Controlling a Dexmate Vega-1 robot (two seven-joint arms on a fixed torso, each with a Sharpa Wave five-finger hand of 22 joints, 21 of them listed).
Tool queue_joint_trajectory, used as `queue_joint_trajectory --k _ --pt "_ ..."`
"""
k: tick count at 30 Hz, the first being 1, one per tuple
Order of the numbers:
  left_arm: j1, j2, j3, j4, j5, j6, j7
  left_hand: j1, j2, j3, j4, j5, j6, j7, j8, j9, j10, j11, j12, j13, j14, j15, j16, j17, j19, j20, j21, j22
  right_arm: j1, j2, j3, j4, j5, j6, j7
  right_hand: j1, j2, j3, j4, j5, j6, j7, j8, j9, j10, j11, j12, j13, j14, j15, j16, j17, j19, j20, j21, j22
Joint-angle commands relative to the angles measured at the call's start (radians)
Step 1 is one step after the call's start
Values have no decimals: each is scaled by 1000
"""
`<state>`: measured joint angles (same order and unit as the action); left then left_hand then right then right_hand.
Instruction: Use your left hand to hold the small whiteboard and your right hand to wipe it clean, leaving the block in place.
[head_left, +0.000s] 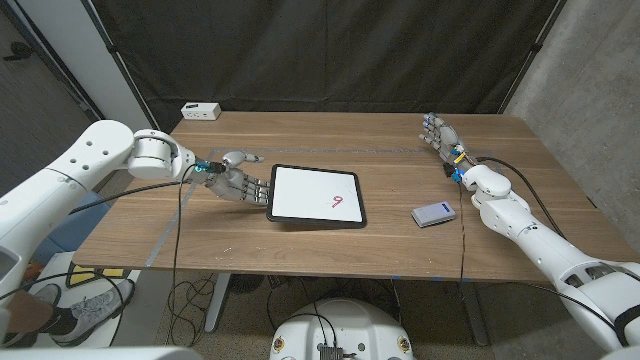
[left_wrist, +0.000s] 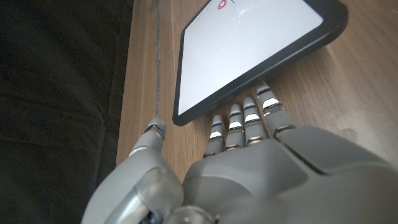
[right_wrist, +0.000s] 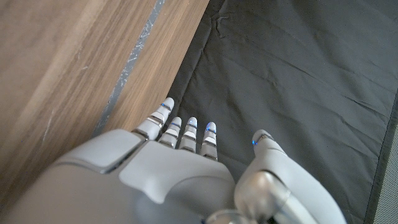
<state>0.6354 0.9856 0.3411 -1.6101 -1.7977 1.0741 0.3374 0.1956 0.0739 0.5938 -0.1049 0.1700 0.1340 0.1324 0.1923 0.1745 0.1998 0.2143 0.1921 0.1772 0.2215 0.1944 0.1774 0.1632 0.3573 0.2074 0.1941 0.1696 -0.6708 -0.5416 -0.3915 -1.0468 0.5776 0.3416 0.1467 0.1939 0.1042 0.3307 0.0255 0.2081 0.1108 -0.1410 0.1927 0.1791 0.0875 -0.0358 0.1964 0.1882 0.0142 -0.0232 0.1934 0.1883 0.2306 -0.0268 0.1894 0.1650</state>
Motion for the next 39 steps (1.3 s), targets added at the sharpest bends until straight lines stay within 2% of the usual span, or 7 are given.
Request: queue_joint_trajectory --k 1,20,25,30,39 --pt "-46 -32 41 46 31 15 -32 20 8 5 -13 2 18 33 -1 2 4 3 1 1 5 -5 -1 3 4 1 -1 2 -17 -8 8 -16 11 -2 -7 -4 3 2 -9 -1 2 -2 -3 5 0 3 -2 3 -4 -4 3 4 5 -1 1 4" --pt "-73 -76 51 90 84 59 -90 45 7 8 -37 3 32 29 -2 2 15 -2 2 0 14 -15 1 3 15 -1 0 2 -24 -3 15 1 15 24 -7 -6 3 3 -11 -1 2 -2 -3 5 -1 2 -2 3 -3 -3 4 4 5 0 1 4" --pt "-80 -81 53 94 96 72 -88 50 4 6 -41 2 29 24 -5 2 20 -3 3 0 17 -16 1 3 15 2 -1 2 -36 -11 22 -15 17 23 -16 -6 3 4 -12 -1 2 -1 -3 5 -1 2 -2 3 -1 -3 5 4 6 0 1 4" --pt "-84 -92 55 102 115 71 -96 58 3 5 -47 2 46 30 0 2 28 -6 5 0 23 -17 2 2 16 0 -1 2 -45 -17 25 -29 19 17 -22 -6 3 4 -12 -1 2 -2 -3 5 0 2 -1 3 0 -4 5 4 6 0 1 4" --pt "-120 -118 74 140 193 96 -164 68 2 5 -52 2 55 27 0 3 34 -10 5 0 28 -21 2 2 17 -2 -2 2 -69 -31 36 -64 23 9 -42 -7 3 5 -13 -1 2 -2 -2 5 0 2 -1 3 0 -4 5 4 6 1 1 4"
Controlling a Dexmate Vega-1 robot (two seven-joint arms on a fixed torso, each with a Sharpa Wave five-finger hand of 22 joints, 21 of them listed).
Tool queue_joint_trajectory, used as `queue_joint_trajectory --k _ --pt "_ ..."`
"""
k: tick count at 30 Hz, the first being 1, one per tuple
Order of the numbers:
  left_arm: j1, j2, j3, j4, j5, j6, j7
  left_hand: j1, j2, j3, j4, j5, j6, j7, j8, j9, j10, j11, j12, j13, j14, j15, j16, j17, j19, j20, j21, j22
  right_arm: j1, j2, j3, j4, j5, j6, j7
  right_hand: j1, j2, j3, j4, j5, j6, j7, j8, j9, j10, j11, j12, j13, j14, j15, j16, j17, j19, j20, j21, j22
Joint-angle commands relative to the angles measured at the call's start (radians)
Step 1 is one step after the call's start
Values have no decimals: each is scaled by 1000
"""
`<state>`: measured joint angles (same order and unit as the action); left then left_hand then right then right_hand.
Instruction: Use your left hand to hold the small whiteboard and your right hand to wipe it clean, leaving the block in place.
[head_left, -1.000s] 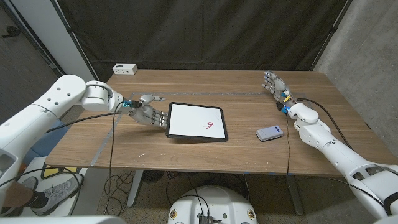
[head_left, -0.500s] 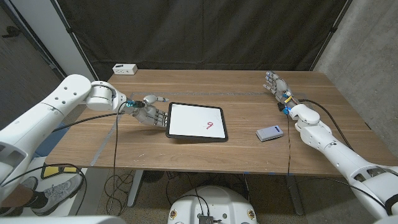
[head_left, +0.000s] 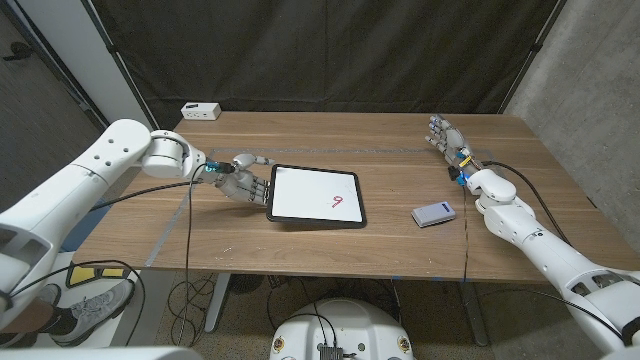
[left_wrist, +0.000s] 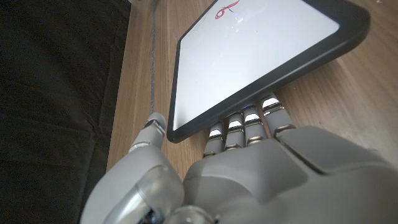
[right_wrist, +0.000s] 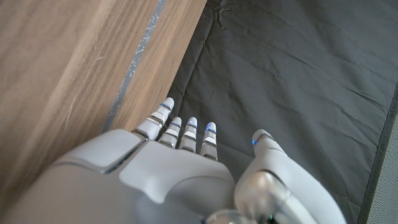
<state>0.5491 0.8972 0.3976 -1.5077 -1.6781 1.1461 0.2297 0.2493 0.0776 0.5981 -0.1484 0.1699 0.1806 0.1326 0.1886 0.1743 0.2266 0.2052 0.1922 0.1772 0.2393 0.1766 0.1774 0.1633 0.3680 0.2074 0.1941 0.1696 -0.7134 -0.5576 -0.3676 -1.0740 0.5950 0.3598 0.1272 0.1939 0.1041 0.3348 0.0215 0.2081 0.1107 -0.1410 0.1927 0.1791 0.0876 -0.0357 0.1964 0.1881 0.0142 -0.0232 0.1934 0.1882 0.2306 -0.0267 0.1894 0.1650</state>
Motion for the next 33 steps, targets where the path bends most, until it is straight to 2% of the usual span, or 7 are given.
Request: queue_joint_trajectory --k 1,15,24,33 --pt "-35 -32 17 42 81 26 -64 16 -2 1 -9 2 7 23 2 3 8 -1 5 0 10 -3 2 2 6 -3 -2 2 -30 -16 13 -40 6 -8 -25 -7 3 1 -9 -1 2 -2 -3 5 0 2 -1 3 1 -4 5 4 6 1 1 4" --pt "-57 -73 16 83 157 69 -113 33 -3 0 -15 3 15 21 1 3 27 -13 8 0 25 -9 4 2 19 -8 1 2 -56 -24 22 -67 8 -11 -44 -9 2 1 -10 -2 2 -3 -3 5 0 3 -1 3 3 -2 6 4 7 1 1 4" --pt "-52 -87 5 87 190 80 -134 47 1 3 -18 4 22 22 2 2 38 -17 10 0 30 -11 3 1 29 -7 3 2 -63 -23 21 -74 8 -12 -47 -10 2 2 -11 -2 2 -2 -3 5 0 3 -1 3 2 -3 5 4 7 1 1 4" --pt "-56 -98 2 81 228 87 -138 85 16 14 -24 6 39 12 3 2 59 -33 12 0 42 -24 3 1 46 -18 6 2 -68 -24 22 -80 10 -15 -48 -11 3 2 -12 -2 2 -2 -3 5 0 2 -1 3 2 -2 5 4 7 1 1 4"
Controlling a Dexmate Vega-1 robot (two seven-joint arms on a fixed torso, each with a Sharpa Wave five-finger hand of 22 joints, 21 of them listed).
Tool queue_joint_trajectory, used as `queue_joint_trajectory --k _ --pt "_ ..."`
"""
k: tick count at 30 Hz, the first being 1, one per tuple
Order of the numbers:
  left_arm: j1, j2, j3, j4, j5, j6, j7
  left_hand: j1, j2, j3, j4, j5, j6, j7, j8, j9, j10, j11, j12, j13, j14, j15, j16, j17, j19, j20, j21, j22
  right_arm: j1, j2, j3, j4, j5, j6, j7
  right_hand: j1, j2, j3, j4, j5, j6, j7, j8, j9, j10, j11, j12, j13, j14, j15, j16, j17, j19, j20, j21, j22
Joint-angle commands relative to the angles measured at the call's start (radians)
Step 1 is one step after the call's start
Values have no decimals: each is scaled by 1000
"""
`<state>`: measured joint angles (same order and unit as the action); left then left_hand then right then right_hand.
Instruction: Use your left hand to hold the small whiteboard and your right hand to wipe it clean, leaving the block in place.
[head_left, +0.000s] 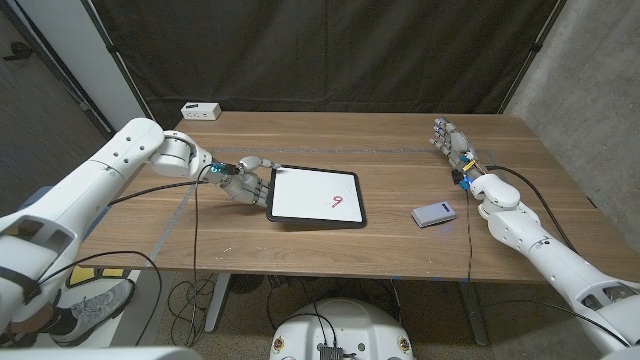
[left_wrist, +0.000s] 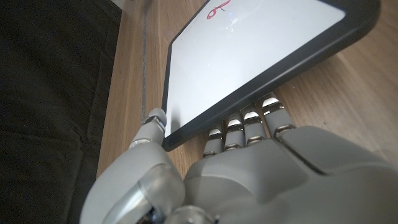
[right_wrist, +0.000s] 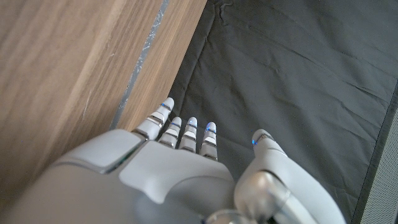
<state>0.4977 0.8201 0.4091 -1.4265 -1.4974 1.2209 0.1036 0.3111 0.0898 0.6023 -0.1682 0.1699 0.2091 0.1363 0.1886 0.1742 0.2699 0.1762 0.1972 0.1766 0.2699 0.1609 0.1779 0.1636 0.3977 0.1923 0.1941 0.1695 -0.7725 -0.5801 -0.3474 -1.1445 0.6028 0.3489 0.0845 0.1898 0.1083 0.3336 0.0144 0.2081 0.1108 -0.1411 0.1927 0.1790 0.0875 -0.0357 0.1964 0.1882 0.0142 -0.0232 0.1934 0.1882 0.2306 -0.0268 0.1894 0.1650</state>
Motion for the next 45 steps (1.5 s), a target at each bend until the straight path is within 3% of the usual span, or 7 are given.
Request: queue_joint_trajectory --k 1,15,27,32,40,45 --pt "-4 -22 -12 -3 50 13 -6 30 7 13 -5 7 14 8 4 2 18 -6 7 1 16 -12 4 1 19 -5 7 3 -9 -2 2 -10 3 -4 -5 -7 -1 4 -5 -2 2 -2 -2 5 0 3 -1 3 3 -2 5 4 7 1 1 4" --pt "8 -42 -33 -19 64 18 32 150 27 37 -16 7 78 -18 12 5 86 -62 14 1 80 -67 7 0 84 -43 21 7 -14 -2 5 -9 11 -4 2 -8 -1 5 -6 -2 3 -2 -2 5 0 2 -1 3 3 -3 5 4 9 4 2 4" --pt "32 -72 -55 -32 41 8 112 247 14 36 -20 7 117 -52 11 7 150 -87 18 2 156 -99 14 1 163 -90 43 11 -33 -12 13 -21 19 -7 2 -9 -1 6 -8 -2 3 -1 -2 5 -1 2 -1 3 4 -1 5 4 9 6 2 5" --pt "45 -74 -65 -50 25 0 145 302 4 32 -21 7 128 -72 8 8 181 -91 18 2 189 -111 14 2 211 -121 52 8 -44 -16 16 -33 22 -10 -3 -10 -1 6 -8 -2 2 -2 -2 5 -1 3 -1 3 5 -2 5 5 10 6 2 5" --pt "76 -66 -82 -104 -9 -29 218 384 2 17 -16 6 200 -78 22 11 241 -114 22 5 258 -146 21 4 280 -153 64 8 -53 -17 18 -40 27 -12 -2 -11 -1 7 -9 -2 3 -2 -2 5 0 3 -1 3 5 -1 5 4 11 7 2 5" --pt "90 -64 -84 -125 -25 -56 249 439 14 10 -12 7 277 -83 34 13 298 -143 29 7 311 -179 24 5 328 -181 73 9 -51 -16 19 -35 29 -9 3 -11 -1 8 -10 -2 3 -1 -2 5 0 4 -1 3 5 0 5 4 11 9 2 5"
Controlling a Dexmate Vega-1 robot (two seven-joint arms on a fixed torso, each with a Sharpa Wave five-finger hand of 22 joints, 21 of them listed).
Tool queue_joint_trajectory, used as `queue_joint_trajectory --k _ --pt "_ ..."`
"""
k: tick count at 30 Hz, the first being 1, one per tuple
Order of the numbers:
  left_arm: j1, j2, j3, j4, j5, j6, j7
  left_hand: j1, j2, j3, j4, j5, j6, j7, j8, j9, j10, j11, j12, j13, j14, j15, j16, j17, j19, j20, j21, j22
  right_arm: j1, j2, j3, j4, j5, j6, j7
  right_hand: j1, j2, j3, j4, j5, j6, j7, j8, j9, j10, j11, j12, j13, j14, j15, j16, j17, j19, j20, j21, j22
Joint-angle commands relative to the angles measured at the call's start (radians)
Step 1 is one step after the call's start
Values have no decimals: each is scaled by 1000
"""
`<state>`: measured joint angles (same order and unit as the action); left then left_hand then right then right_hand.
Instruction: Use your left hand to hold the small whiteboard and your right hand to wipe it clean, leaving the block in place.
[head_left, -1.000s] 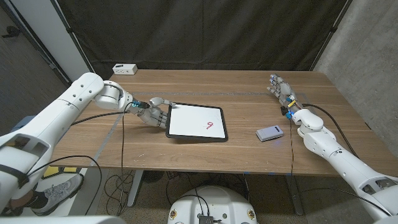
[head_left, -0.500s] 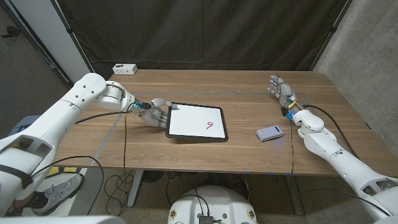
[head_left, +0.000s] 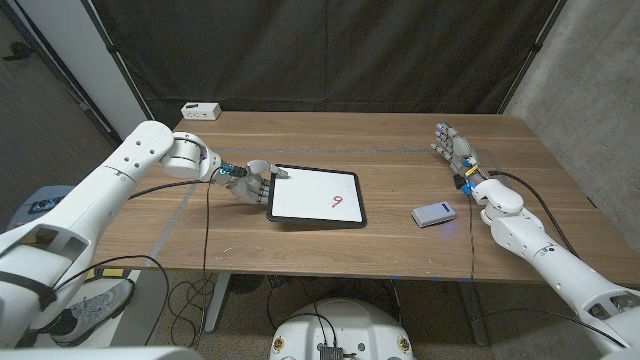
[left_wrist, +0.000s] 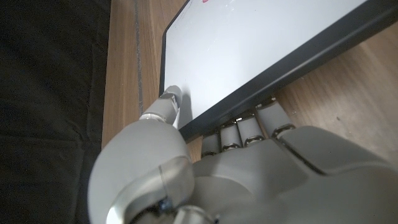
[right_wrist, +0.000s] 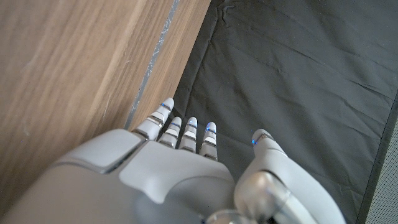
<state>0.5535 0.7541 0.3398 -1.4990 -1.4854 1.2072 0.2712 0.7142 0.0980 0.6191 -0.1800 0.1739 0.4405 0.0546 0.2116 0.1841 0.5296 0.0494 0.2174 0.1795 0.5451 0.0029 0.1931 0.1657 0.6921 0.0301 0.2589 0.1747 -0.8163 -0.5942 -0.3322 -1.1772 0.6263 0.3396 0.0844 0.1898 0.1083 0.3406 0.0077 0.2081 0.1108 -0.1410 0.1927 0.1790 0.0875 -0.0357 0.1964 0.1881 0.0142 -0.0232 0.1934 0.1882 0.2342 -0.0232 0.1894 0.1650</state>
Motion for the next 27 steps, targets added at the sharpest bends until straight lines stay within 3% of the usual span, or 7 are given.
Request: queue_joint_trajectory --k 1,5,16,27 --pt "35 2 -15 -55 -40 -48 86 41 7 -6 1 3 52 0 11 3 45 -17 9 4 45 -27 10 3 41 -24 10 4 -6 -2 3 0 5 1 5 -11 -1 1 -3 -2 3 -1 -2 5 0 4 -1 3 5 0 5 4 8 5 2 5" --pt "36 3 -9 -56 -52 -59 100 64 13 0 2 4 92 8 15 4 83 -30 14 4 76 -44 8 1 72 -42 16 3 -2 -1 4 6 6 3 8 -12 0 1 -3 -2 3 -1 -2 5 0 4 -1 3 6 0 5 5 10 6 3 5" --pt "34 6 6 -57 -79 -85 138 126 31 33 -2 7 174 14 19 6 160 -52 20 5 168 -80 9 1 147 -63 35 4 -2 0 5 10 9 2 7 -12 0 2 -4 -2 2 -1 -2 5 -1 3 -1 3 7 -1 6 5 12 9 3 5" --pt "35 13 14 -68 -90 -114 165 193 43 70 -4 6 233 8 18 7 224 -84 24 7 244 -107 9 1 198 -89 51 7 -6 0 6 6 10 -1 4 -13 0 3 -5 -2 3 1 -2 5 0 3 -1 3 8 -1 6 4 15 9 4 5"
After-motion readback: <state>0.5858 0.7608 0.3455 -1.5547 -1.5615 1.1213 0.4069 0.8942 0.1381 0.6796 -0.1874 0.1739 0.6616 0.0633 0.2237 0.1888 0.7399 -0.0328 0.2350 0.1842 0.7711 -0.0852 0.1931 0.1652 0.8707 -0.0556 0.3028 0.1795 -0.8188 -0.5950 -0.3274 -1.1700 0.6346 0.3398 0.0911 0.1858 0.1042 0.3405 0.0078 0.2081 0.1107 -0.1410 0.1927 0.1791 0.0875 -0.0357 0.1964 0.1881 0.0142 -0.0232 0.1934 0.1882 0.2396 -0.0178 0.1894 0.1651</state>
